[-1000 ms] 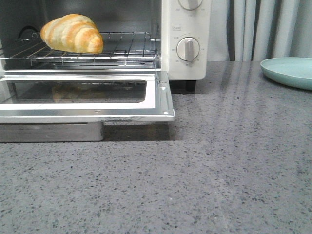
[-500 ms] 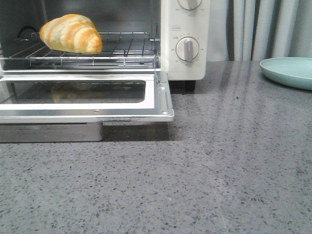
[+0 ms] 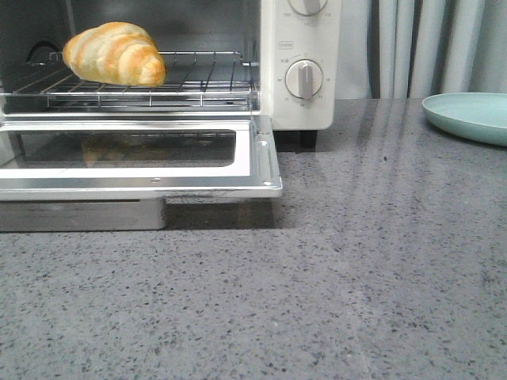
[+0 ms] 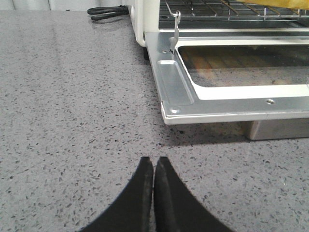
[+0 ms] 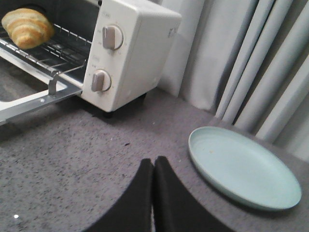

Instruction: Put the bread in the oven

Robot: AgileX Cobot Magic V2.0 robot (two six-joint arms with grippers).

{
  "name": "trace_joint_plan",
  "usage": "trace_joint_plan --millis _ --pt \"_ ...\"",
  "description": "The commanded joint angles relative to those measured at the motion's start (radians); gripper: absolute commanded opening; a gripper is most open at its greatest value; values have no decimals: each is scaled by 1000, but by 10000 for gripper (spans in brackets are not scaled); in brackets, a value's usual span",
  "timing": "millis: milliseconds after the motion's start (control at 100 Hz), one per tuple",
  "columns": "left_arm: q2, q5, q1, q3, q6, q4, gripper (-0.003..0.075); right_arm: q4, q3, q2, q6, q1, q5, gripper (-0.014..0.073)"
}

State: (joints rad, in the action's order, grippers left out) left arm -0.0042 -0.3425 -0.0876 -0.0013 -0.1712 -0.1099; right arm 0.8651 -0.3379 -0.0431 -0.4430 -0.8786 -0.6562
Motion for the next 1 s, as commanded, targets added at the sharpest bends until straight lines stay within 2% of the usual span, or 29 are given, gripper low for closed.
trace_joint_plan --millis 0,90,280,390,430,570,870,990 --pt "-29 68 2 25 12 -3 -21 -68 41 -17 -32 116 167 -58" --pt "-29 68 2 25 12 -3 -21 -210 100 -17 -6 280 268 -58" --pt "-29 68 2 25 12 -3 -21 -601 257 -17 292 632 522 -57" --pt "-29 68 2 25 12 -3 -21 -611 362 -17 304 770 699 -58" --pt "-29 68 2 25 12 -3 -21 -611 362 -12 304 804 656 -58" --pt "-29 68 2 25 12 -3 -21 -625 360 8 304 859 585 -58" --pt "-29 68 2 25 12 -3 -21 -625 362 73 304 861 355 -58" --pt "-29 68 2 25 12 -3 -21 -625 362 73 304 861 354 -58"
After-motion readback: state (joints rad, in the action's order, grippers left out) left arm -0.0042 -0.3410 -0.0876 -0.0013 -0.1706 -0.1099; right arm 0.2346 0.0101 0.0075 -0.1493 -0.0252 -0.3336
